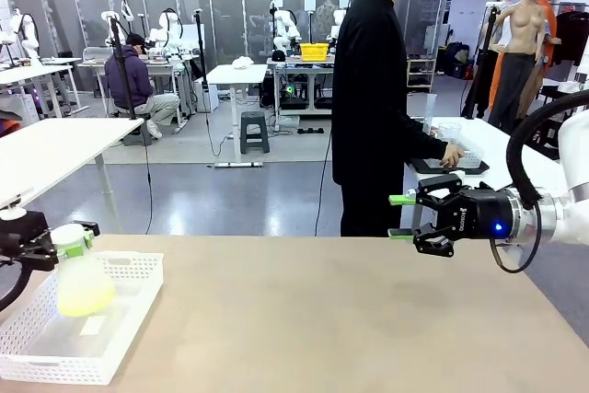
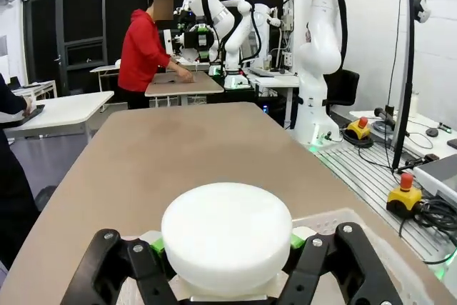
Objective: Prepare the solutions needed for the experiment.
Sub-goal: When the human places the Big flask in the center of the table, pick up the Big flask and place it in the left Organizing basket.
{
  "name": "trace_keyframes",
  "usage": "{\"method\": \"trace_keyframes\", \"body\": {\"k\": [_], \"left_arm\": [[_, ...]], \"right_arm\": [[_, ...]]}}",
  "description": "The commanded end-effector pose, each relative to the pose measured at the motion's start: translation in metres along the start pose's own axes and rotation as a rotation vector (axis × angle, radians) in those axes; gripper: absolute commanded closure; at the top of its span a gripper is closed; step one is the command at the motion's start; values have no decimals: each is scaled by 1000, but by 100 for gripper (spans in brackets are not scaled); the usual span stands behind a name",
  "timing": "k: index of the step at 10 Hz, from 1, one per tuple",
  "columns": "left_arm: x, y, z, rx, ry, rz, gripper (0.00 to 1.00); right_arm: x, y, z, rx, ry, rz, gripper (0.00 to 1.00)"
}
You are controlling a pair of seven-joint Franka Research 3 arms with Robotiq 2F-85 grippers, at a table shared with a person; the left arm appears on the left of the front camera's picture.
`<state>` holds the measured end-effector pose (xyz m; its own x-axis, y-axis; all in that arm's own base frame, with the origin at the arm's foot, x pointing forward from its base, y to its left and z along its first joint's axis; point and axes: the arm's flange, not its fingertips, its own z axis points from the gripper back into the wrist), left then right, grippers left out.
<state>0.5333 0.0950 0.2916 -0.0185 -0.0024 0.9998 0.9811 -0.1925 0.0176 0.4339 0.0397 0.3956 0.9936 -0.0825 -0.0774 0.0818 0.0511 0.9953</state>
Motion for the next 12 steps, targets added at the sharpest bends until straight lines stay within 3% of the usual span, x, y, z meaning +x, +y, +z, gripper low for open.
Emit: {"method": "trace_keyframes", "body": {"k": [1, 7, 8, 9, 10, 11, 12], "left_arm": [[-7, 13, 0, -4, 0, -13, 100], [-28, 21, -4, -14, 25, 30, 100], [-29, 22, -4, -15, 13, 51, 73], [-30, 22, -4, -34, 24, 61, 56], [-29, 22, -4, -40, 36, 67, 53], [-29, 20, -2, -46, 44, 80, 36], [-29, 19, 1, -40, 44, 80, 33]], "right_arm": [[0, 1, -1, 16, -6, 20, 37], [0, 1, -1, 16, -6, 20, 37], [0, 1, -1, 16, -6, 20, 37], [0, 1, -1, 16, -6, 20, 37], [0, 1, -1, 16, -6, 20, 37], [0, 1, -1, 16, -6, 20, 37], [0, 1, -1, 16, -6, 20, 37]]}}
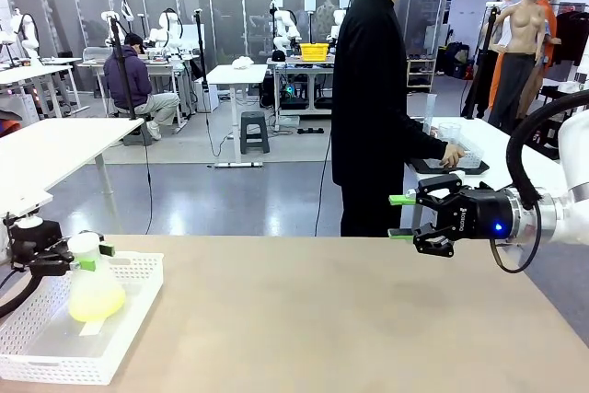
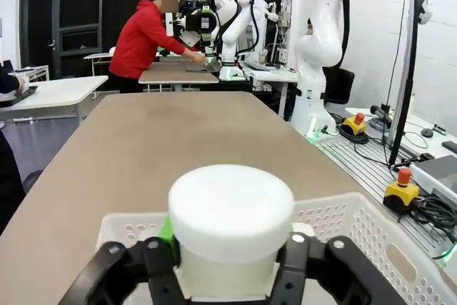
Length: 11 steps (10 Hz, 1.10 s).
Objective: Prepare the solutions needed for the experiment.
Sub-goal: When the human places the Big flask in the center of the table, pick up the Big flask and place it in the left Organizing basket.
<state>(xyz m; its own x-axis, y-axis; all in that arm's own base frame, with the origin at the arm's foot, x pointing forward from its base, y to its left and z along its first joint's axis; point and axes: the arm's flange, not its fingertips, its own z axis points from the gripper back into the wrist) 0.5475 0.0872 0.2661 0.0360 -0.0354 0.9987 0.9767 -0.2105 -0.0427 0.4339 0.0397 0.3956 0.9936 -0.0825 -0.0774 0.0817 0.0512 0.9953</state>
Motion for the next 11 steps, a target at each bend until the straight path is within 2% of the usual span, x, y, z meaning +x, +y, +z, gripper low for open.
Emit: {"method": "trace_keyframes", "body": {"k": [1, 2, 3, 8, 9, 10, 11], "left_arm": [[-1, 2, 7, -14, 30, 16, 16], [1, 0, 10, -7, 34, 14, 13], [3, -1, 13, 2, 36, 17, 0], [13, -6, 18, 48, 31, 3, 0], [17, -4, 17, 96, -10, -8, 0], [5, -6, 19, 32, 16, -3, 0], [5, -6, 19, 32, 16, -3, 0]], "right_arm": [[0, 1, -1, 16, -6, 20, 37], [0, 1, -1, 16, -6, 20, 37], [0, 1, -1, 16, -6, 20, 37], [0, 1, -1, 16, -6, 20, 37], [0, 1, -1, 16, -6, 20, 37], [0, 1, -1, 16, -6, 20, 37], [0, 1, -1, 16, -6, 20, 37]]}}
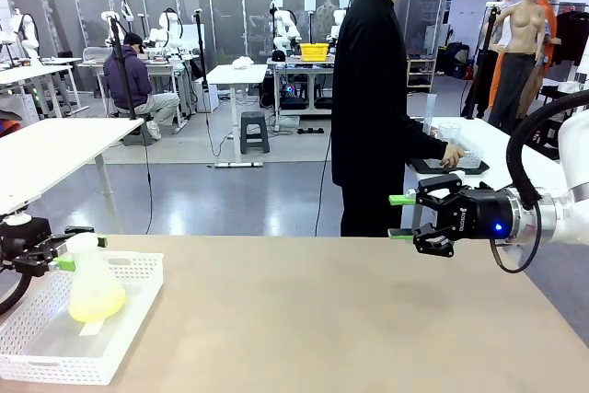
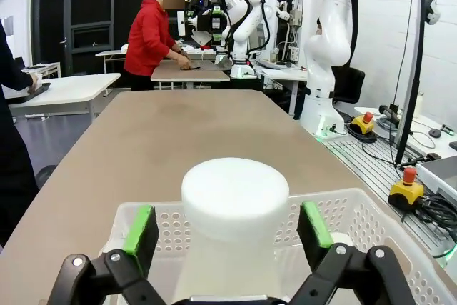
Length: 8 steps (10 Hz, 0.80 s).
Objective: Prepare the solutions needed for the experiment.
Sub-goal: When the human places the Big flask in the center of the table, pick up the Big flask and place it in the left Organizing basket.
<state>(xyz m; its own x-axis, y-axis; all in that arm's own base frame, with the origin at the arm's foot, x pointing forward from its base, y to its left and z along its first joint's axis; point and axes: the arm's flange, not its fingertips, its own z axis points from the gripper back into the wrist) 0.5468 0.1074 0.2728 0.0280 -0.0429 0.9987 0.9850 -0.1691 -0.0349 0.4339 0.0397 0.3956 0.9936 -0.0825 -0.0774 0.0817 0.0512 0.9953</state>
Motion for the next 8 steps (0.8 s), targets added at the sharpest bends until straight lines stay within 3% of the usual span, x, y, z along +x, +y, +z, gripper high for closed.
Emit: {"method": "trace_keyframes", "body": {"k": [1, 8], "left_arm": [[-1, -1, -1, -10, 8, 3, 0], [-1, -1, -1, -10, 8, 3, 0]], "right_arm": [[0, 1, -1, 16, -6, 20, 37], [0, 1, -1, 16, -6, 20, 37]]}}
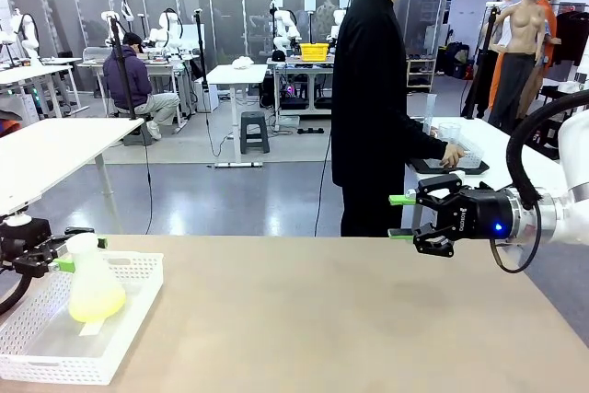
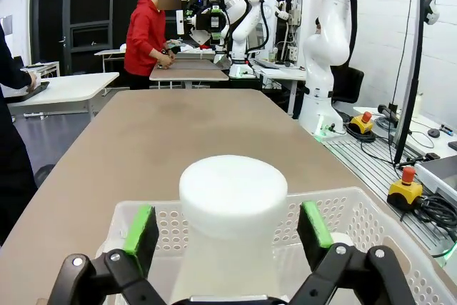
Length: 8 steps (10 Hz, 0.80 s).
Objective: Prepare the solutions needed for the experiment.
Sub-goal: When the human places the Big flask in the center of the table, pick up the Big flask and place it in the left Organizing basket.
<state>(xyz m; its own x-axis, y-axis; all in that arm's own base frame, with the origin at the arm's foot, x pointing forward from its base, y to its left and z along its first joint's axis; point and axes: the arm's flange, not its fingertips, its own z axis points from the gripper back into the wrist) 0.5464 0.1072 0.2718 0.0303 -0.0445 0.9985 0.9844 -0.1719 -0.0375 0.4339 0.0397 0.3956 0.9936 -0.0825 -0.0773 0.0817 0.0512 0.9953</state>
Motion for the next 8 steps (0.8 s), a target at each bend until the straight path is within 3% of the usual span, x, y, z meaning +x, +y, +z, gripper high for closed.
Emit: {"method": "trace_keyframes", "body": {"k": [1, 6, 8], "left_arm": [[0, 0, 0, 0, 0, 0, 0], [27, -13, 44, 101, 55, -18, 0], [47, -23, 56, 164, 38, 36, 0]], "right_arm": [[0, 1, -1, 16, -6, 20, 37], [0, 1, -1, 16, -6, 20, 37], [0, 1, -1, 16, -6, 20, 37]]}}
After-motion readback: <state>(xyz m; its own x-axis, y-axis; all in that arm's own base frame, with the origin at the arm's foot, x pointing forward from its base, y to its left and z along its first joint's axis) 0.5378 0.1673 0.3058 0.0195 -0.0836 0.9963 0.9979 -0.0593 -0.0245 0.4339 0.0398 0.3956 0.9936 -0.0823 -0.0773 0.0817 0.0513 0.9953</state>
